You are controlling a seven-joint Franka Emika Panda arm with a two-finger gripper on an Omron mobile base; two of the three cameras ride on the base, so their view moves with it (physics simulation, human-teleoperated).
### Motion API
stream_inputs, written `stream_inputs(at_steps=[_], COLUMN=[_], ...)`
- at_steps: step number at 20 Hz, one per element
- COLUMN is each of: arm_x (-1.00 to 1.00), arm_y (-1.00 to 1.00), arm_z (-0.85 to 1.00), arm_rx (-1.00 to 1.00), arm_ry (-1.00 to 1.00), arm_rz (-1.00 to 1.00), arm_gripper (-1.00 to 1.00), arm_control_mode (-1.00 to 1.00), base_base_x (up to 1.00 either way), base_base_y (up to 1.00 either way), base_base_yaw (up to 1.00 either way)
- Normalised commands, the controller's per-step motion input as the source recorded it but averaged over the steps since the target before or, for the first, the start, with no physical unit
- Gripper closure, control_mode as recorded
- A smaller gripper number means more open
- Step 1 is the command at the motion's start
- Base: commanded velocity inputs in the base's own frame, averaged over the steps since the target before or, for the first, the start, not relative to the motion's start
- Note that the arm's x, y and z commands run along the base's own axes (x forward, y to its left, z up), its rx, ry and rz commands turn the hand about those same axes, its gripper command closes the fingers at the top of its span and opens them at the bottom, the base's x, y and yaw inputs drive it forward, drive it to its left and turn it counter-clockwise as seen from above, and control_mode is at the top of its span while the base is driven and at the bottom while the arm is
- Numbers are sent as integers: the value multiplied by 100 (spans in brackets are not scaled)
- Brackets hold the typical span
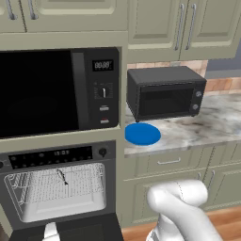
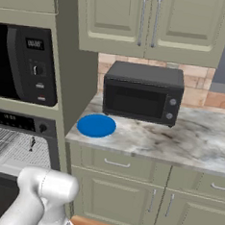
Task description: Take the fish from the oven and place it on the plate on the counter.
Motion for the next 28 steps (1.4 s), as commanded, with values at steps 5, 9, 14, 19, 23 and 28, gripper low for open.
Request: stream_inputs(at_steps=[5,9,14,19,23,28], arm_x=[57,80,79,66,70,57], arm_y=[-5,0,4,6,19,37], arm_z=[9,-3,-23,-39,-26,-29], arm_rx=[0,-1,-5,-9,-9,-9], arm_ry=[6,1,0,1,0,0], arm_rz=[0,0,0,0,-2,-5], arm_gripper=[100,100,100,100,100,-100], arm_control_mode=[-100,-100,-100,-100,-100,-100], base_base_x=[0,0,0,0,0,0], base_base_y=[0,0,0,0,0,0], base_base_yaw=[0,0,0,0,0,0])
